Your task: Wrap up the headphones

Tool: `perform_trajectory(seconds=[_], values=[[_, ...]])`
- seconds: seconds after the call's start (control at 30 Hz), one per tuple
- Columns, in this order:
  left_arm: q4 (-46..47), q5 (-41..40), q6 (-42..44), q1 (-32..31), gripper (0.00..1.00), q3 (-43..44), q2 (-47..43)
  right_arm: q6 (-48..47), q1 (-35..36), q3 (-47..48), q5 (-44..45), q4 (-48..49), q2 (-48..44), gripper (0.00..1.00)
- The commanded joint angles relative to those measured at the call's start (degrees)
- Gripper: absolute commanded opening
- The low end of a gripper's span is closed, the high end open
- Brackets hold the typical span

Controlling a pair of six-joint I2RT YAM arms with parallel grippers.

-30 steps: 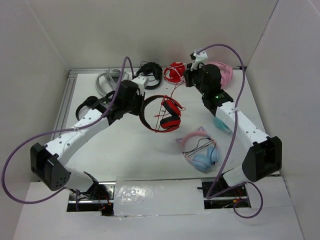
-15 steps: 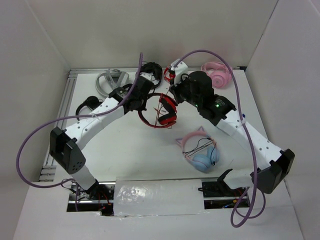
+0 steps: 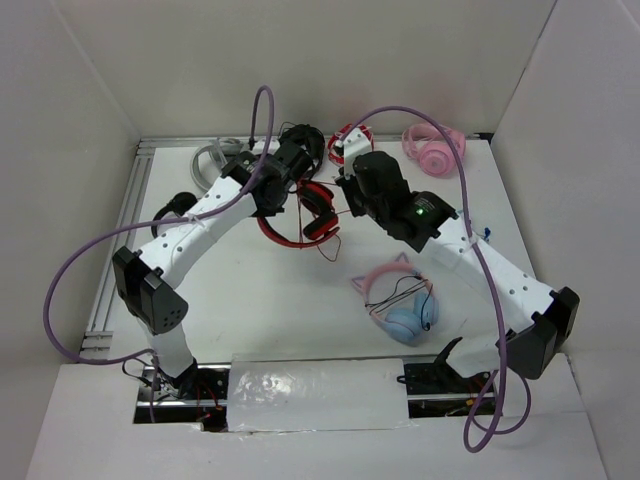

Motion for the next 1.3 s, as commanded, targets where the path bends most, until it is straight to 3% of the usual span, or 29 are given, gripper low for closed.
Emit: perform_trajectory(seconds=[0.0, 0.13, 0.3, 0.5, 0.83, 1.03, 1.17, 1.27], values=[[-4.7, -9.9, -0.8, 1.8, 0.00, 1.6, 0.7, 0.9, 0.2, 3.2, 6.2, -2.4, -1.0, 0.00], [-3.3, -11.6, -1.1, 2.4, 0.00, 3.9, 0.9, -1.3, 0.1, 3.5, -6.7, -2.1, -2.5, 0.00], [-6.1, -12.5, -5.9, 3.7, 0.00, 9.5, 1.9, -0.3, -0.3, 2.8, -13.2, -2.4, -4.5, 0.00], [4.6, -10.7, -1.2, 4.7, 0.00, 7.0, -0.4, 6.9, -0.3, 1.9, -32.2, 4.8, -4.0, 0.00], [3.2, -10.3, -10.0, 3.6, 0.00, 4.1, -2.0, 24.2, -3.5, 9.7, -40.5, 14.2, 3.5, 0.00], [10.1, -9.5, -5.9, 1.5, 0.00, -1.7, -4.9, 28.2, -5.9, 13.2, -41.9, 21.4, 9.2, 0.00], [17.8, -8.5, -0.2, 0.3, 0.00, -6.7, -7.5, 27.7, -6.4, 21.8, -49.0, 20.9, 16.0, 0.00], [18.7, -7.8, -2.6, 0.9, 0.00, -6.5, -7.8, 27.1, -6.1, 23.1, -56.4, 17.4, 18.5, 0.00]])
